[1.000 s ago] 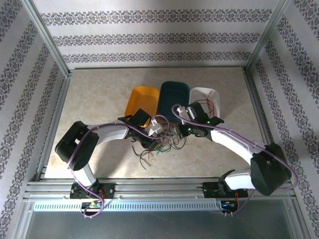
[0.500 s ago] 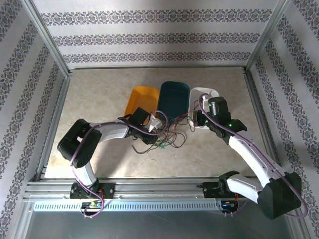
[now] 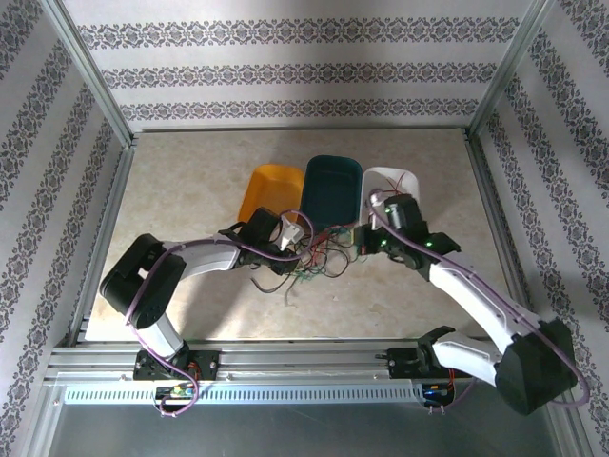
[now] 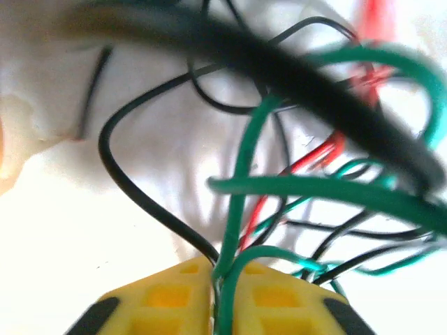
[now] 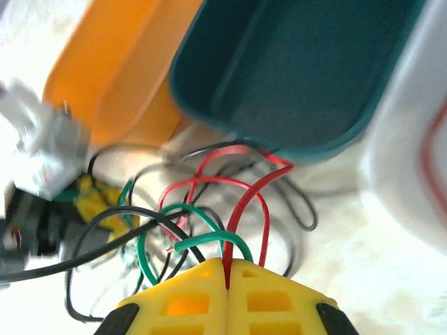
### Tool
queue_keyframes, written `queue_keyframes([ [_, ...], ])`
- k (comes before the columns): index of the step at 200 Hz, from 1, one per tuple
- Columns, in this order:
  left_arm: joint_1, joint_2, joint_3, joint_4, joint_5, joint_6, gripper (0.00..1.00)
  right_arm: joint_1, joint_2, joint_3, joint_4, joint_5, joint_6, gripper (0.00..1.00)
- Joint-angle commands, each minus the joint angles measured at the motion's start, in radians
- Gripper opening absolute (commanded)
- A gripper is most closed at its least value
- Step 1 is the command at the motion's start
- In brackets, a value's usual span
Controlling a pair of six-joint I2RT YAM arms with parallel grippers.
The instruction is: Untangle the cables
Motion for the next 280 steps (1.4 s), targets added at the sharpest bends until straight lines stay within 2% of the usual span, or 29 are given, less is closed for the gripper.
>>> queue_keyframes([
  [1,-0.008,-0.037,-0.006,0.061,-0.006,-0.020,0.20,0.039,0.056,-0.068,0.027,-0.063,0.041,0.00],
  [39,-0.029,-0.024,0.018,0.065,-0.012,-0.023,0.35,0.038,0.161,-0.081,0.082,0.018,0.070,0.00],
  [54,-0.029,-0.031,0.017,0.076,-0.017,-0.028,0.44,0.035,0.190,-0.072,0.091,0.041,0.068,0.00],
  [67,-0.031,-0.044,0.015,0.079,-0.023,-0.028,0.47,0.029,0.206,-0.064,0.092,0.045,0.064,0.01],
  [81,-0.031,-0.063,0.013,0.079,-0.015,-0.025,0.49,0.021,0.208,-0.066,0.100,0.049,0.072,0.07],
  [95,-0.033,-0.079,0.016,0.072,0.003,-0.018,0.53,0.012,0.205,-0.069,0.112,0.047,0.080,0.18],
  [122,-0.047,-0.086,0.028,0.062,0.012,-0.007,0.55,0.000,0.208,-0.079,0.136,0.015,0.093,0.24],
  [143,-0.056,-0.070,0.042,0.065,0.007,-0.009,0.56,-0.002,0.206,-0.083,0.139,-0.011,0.095,0.22],
  [171,-0.060,-0.035,0.056,0.102,-0.032,-0.040,0.55,-0.004,0.151,-0.088,0.112,-0.016,0.101,0.07],
  [198,-0.060,0.015,0.069,0.139,-0.113,-0.085,0.51,-0.013,0.064,-0.075,0.043,-0.004,0.107,0.03],
  [215,-0.060,0.048,0.069,0.179,-0.131,-0.115,0.41,-0.022,0.028,-0.056,-0.005,-0.003,0.110,0.04],
  [228,-0.061,0.072,0.068,0.207,-0.142,-0.140,0.31,-0.033,0.010,-0.040,-0.034,-0.007,0.111,0.04],
  [257,-0.063,0.106,0.072,0.206,-0.231,-0.169,0.00,-0.055,-0.021,0.000,-0.078,0.006,0.106,0.06],
  [280,-0.063,0.093,0.055,0.161,-0.353,-0.180,0.00,-0.088,-0.051,0.026,-0.112,0.068,0.110,0.07],
])
